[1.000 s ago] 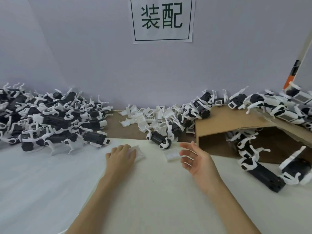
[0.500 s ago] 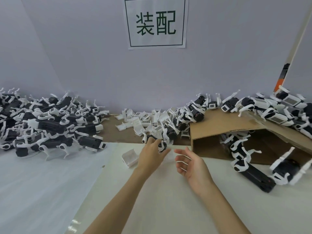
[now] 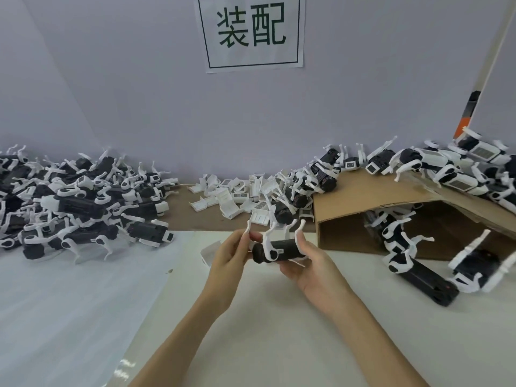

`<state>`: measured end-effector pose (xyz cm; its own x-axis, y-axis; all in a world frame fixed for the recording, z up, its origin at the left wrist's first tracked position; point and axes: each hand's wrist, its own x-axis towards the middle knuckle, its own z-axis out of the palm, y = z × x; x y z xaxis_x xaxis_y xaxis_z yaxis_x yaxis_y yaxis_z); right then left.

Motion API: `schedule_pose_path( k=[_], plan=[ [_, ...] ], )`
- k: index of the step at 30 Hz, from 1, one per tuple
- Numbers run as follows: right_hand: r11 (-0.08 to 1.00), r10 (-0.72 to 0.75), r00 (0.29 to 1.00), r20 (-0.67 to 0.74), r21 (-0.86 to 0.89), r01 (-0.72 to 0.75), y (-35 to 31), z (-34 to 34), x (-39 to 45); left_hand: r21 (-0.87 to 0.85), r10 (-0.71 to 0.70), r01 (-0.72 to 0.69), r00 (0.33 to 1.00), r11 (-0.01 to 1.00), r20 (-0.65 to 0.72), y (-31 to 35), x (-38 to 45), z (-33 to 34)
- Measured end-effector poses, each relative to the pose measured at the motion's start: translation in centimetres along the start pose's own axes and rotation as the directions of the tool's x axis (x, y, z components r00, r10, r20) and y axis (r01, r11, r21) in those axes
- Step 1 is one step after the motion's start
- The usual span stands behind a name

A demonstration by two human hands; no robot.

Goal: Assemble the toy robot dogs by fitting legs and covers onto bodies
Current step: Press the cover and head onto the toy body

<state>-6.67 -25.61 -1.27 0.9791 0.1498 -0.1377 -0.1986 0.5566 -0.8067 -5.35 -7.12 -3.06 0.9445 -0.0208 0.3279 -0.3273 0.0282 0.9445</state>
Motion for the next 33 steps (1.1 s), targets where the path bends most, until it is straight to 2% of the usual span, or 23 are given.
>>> schedule_pose_path(
  k=[4, 7, 11, 14, 16, 18, 21, 23, 26, 27, 29, 31, 33],
  plan=[
    [0.998, -0.061, 0.996, 0.071, -0.016, 0.062, 0.0, -0.3, -0.1, -0.204, -0.132, 0.123, 0.991, 0.971, -0.033, 0.9, 0.7, -0.8],
    [0.997, -0.079, 0.996, 0.041, 0.002, 0.079, 0.2, 0.1, 0.0, -0.309, -0.224, 0.214, 0.975, 0.927, 0.003, 1.5, 0.7, -0.6],
    [0.997, -0.074, 0.996, -0.04, 0.011, 0.075, 0.2, 0.4, -0.2, -0.073, -0.266, 0.269, 0.963, 0.96, 0.052, 1.6, 0.1, -0.1],
    [0.99, -0.109, 0.993, -0.048, -0.09, 0.104, -0.1, 0.2, -0.5, -0.05, -0.254, 0.256, 0.966, 0.965, 0.051, 1.6, 0.2, -0.3],
    [0.994, -0.094, 0.995, 0.025, -0.053, 0.095, -0.3, -0.2, -0.4, -0.055, -0.182, 0.187, 0.979, 0.981, 0.086, 1.7, 0.2, -0.8],
    [0.999, -0.006, 0.99, 0.142, 0.053, -0.001, -0.8, -0.6, -0.7, -0.078, -0.127, 0.142, 0.977, 0.987, 0.169, 1.9, 0.4, -1.8],
    [0.959, 0.138, 0.964, 0.226, 0.212, -0.187, -1.6, -0.7, -1.2, -0.035, -0.049, 0.068, 0.917, 0.997, 0.395, 1.7, 0.6, -3.4],
    [0.974, 0.146, 0.982, 0.124, 0.159, -0.164, -1.4, -0.5, -1.2, -0.05, -0.059, 0.095, 0.869, 0.994, 0.491, 1.9, 0.7, -4.0],
    [0.999, 0.007, 1.0, -0.016, -0.043, -0.008, -0.8, 0.0, -1.2, -0.225, -0.11, 0.284, 0.812, 0.932, 0.573, 2.3, 0.6, -4.1],
    [0.995, -0.051, 0.998, -0.026, -0.09, 0.048, -0.7, 0.1, -1.1, -0.306, -0.143, 0.365, 0.814, 0.879, 0.562, 2.5, 0.6, -3.9],
    [0.968, -0.159, 0.987, 0.021, -0.195, 0.16, -0.6, 0.0, -1.1, -0.41, -0.254, 0.455, 0.853, 0.791, 0.456, 2.7, 0.8, -3.5],
    [0.895, -0.224, 0.972, 0.077, -0.379, 0.236, -0.4, -0.1, -1.2, -0.318, -0.356, 0.45, 0.881, 0.834, 0.313, 2.6, 0.8, -2.9],
    [0.87, -0.245, 0.968, 0.061, -0.426, 0.247, 0.0, 0.0, -1.3, -0.152, -0.316, 0.354, 0.921, 0.923, 0.228, 2.1, 0.7, -2.2]
  ],
)
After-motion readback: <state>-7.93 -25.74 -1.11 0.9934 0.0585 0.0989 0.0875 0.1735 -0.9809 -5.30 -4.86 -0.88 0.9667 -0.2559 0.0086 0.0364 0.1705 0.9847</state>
